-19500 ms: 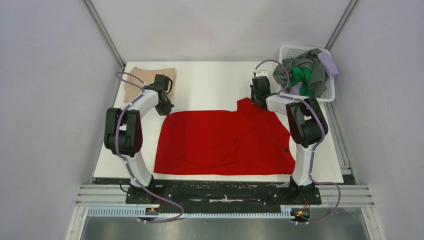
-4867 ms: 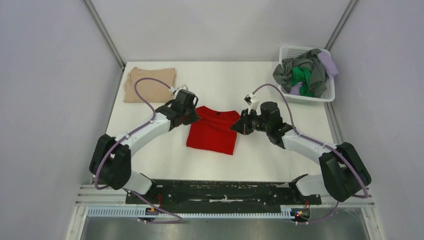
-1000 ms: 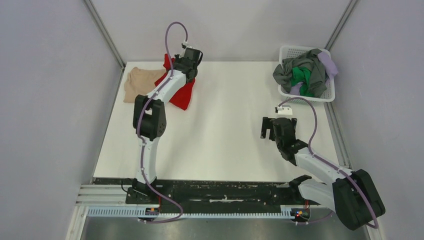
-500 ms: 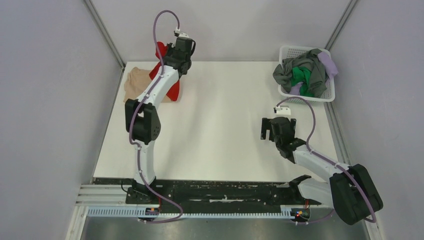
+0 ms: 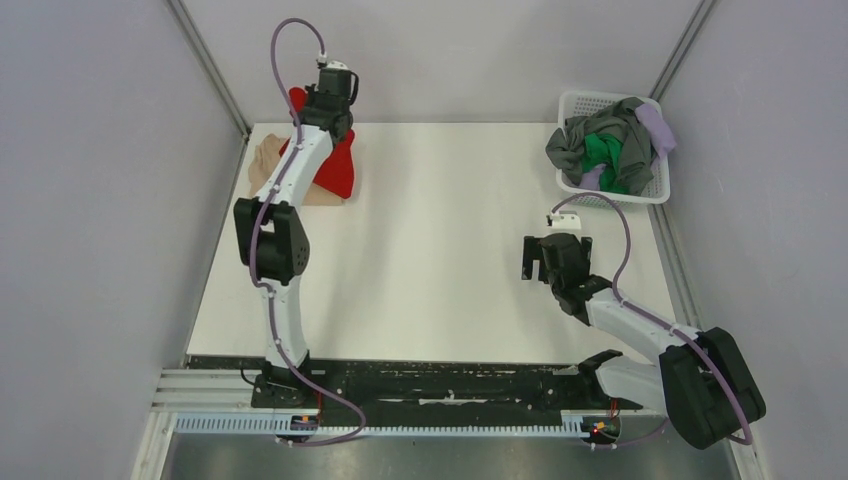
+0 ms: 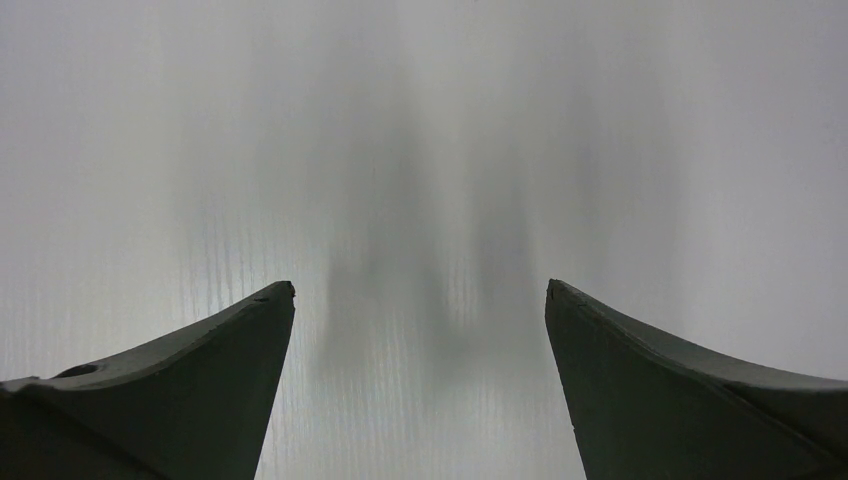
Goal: Fold and stack the t-shirts
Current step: Put the neatly folded tshirt into the corner of the board with the left arm
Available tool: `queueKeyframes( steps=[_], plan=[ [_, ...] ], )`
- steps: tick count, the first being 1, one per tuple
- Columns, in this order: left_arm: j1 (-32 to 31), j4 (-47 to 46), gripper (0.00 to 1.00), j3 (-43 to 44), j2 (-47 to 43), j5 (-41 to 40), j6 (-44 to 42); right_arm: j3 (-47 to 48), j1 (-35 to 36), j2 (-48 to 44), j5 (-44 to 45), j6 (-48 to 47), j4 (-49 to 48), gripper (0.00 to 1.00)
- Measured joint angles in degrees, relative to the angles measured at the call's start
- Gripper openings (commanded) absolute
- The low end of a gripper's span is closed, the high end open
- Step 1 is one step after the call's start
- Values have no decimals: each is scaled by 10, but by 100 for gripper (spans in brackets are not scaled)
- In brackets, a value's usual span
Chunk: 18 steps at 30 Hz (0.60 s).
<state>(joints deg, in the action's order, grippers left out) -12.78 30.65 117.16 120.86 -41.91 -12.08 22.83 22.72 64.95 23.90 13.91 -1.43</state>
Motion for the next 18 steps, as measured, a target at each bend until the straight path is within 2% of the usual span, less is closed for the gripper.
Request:
queueKeyframes(
  steps=[5, 13, 15, 16, 17, 18],
  plan=[
    [41, 0, 2, 4, 35, 29, 7, 8, 0, 0, 5, -4, 8, 98],
    [100, -6, 2, 23, 145, 64, 7, 12, 0, 0, 27, -5, 17, 98],
    [113, -8, 5, 25, 161, 75, 7, 12, 0, 0, 36, -6, 24, 98],
    [124, -8, 11, 28, 169, 82, 7, 12, 0, 0, 42, -7, 30, 98],
    [130, -7, 29, 31, 174, 90, 7, 12, 0, -1, 46, -9, 34, 98],
    [139, -8, 41, 33, 179, 100, 8, 12, 0, -2, 50, -10, 41, 98]
  ],
)
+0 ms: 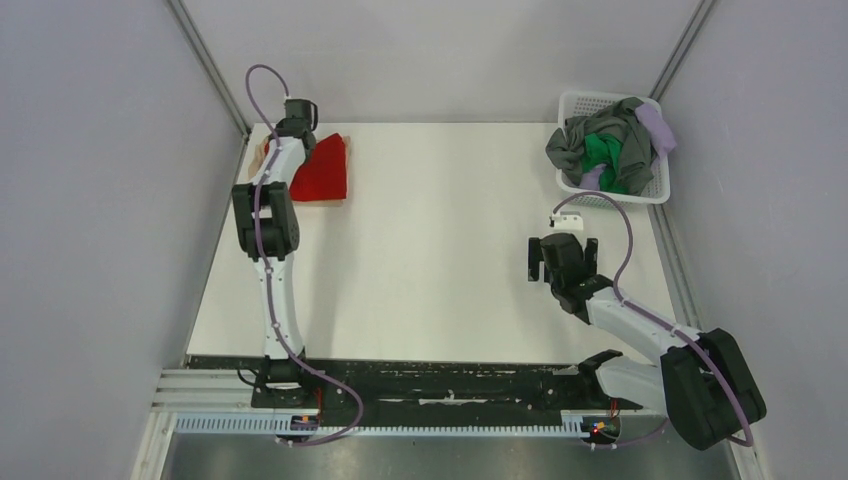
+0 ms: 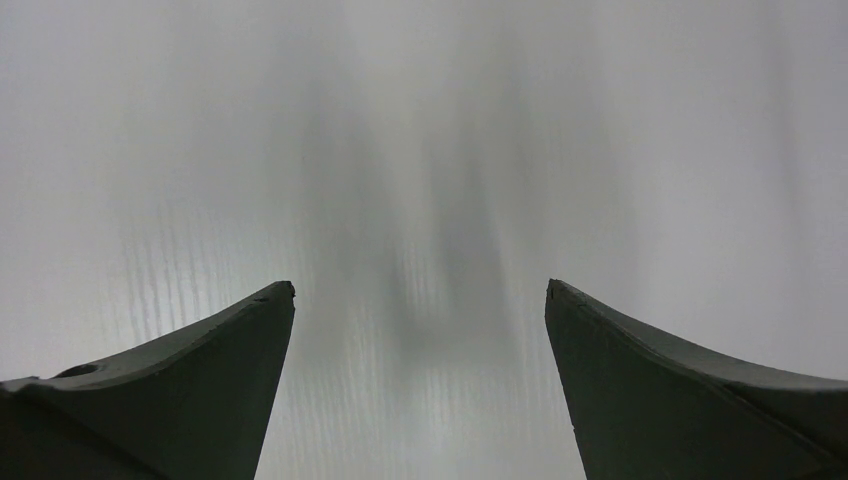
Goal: Fold and stack the t-shirts
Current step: Put the neatly folded tshirt into the corner of the board with the left arm, then reset both arms
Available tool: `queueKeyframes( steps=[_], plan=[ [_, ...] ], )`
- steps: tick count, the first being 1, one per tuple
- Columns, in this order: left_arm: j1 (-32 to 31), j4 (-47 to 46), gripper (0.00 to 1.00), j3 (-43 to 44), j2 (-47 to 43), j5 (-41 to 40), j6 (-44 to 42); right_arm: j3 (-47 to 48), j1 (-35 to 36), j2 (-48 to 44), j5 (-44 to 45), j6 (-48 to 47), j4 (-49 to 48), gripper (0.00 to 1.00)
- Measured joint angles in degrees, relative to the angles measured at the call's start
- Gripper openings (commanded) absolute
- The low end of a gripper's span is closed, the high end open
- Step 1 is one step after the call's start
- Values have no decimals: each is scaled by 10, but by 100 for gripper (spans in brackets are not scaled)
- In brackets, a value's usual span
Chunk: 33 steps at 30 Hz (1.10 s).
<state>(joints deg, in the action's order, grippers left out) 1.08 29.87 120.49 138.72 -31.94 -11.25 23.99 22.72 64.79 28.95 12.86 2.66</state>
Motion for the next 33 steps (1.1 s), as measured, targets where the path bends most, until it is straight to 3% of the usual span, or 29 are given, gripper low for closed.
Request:
queueKeyframes(
  steps=[1, 2, 5, 7, 8, 9, 10, 15, 19, 25, 31, 33],
  plan=[
    [8, 0, 56, 2, 3, 10, 3, 0, 0, -1, 4, -1, 4, 98],
    [13, -1, 59, 3, 4, 15, 5, 0, 0, -2, 8, -2, 10, 98],
    [28, -14, 53, 7, 8, 21, 14, 1, 0, -3, 17, -5, 22, 98],
    [33, -27, 57, 13, 11, 14, 16, 3, 0, -3, 21, -6, 29, 98],
    [33, -30, 72, 21, 14, 7, 18, 3, 0, -3, 24, -7, 31, 98],
    [33, -33, 94, 31, 19, 0, 21, 5, 0, -4, 26, -7, 33, 98],
    [33, -34, 99, 42, 23, -9, 25, 6, 0, -4, 28, -7, 36, 98],
    [32, -26, 100, 68, 19, -17, 75, 7, 0, -20, 31, -5, 45, 98],
    [30, -4, 100, 21, -41, 46, 142, 7, 0, -40, 29, -3, 47, 98],
    [-1, -49, 100, -197, -278, 136, 252, 6, 0, -84, 13, -5, 43, 98],
    [-110, -132, 100, -407, -519, 160, 315, -17, 0, -151, 3, -5, 20, 98],
    [-155, -167, 100, -513, -610, 167, 323, -32, 0, -172, 2, -5, 10, 98]
  ],
)
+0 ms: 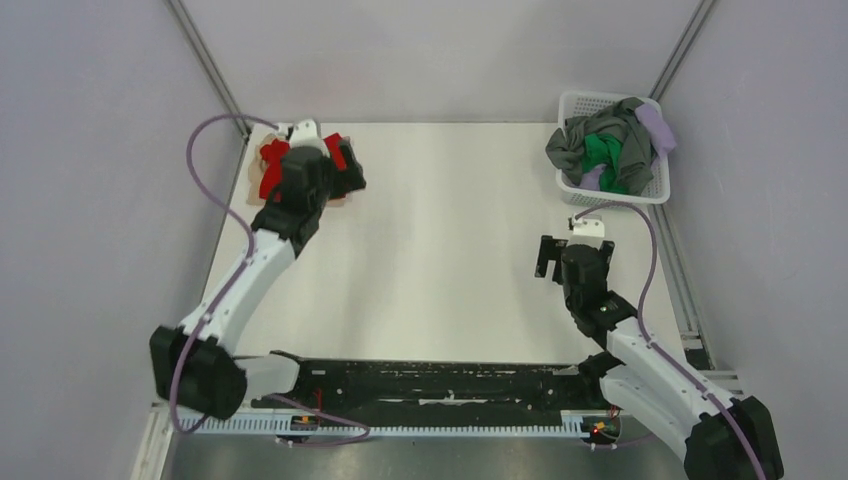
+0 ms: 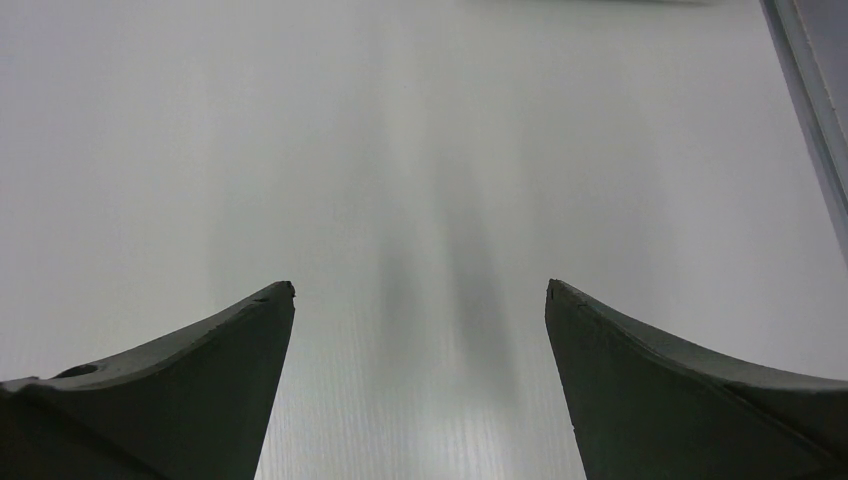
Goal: Fold and stack the t-shirts
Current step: Reset both arms
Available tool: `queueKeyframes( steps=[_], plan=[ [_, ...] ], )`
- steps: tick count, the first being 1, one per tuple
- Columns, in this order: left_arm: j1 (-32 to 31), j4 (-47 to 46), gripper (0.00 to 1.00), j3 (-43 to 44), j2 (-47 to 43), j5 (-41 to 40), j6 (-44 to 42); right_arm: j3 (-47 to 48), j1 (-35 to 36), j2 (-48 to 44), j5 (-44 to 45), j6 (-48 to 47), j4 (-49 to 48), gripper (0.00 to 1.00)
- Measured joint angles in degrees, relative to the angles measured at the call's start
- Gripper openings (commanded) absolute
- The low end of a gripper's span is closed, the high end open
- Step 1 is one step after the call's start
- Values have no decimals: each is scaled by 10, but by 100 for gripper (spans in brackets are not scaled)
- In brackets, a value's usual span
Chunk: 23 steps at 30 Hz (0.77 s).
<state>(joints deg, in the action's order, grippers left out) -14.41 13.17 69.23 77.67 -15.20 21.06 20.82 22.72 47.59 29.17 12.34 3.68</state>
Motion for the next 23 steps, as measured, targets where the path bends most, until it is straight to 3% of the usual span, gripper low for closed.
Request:
queueKeyframes(
  steps=[4, 10, 23],
  plan=[
    [-51, -19, 100, -185, -162, 35, 10, -29, 0, -31, -2, -2, -18, 98],
    [-62, -24, 100, -369, -328, 74, 16, -64, 0, -64, -16, -4, -59, 98],
    [-62, -31, 100, -389, -363, 62, 16, -115, 0, -98, -33, -6, -133, 98]
  ],
)
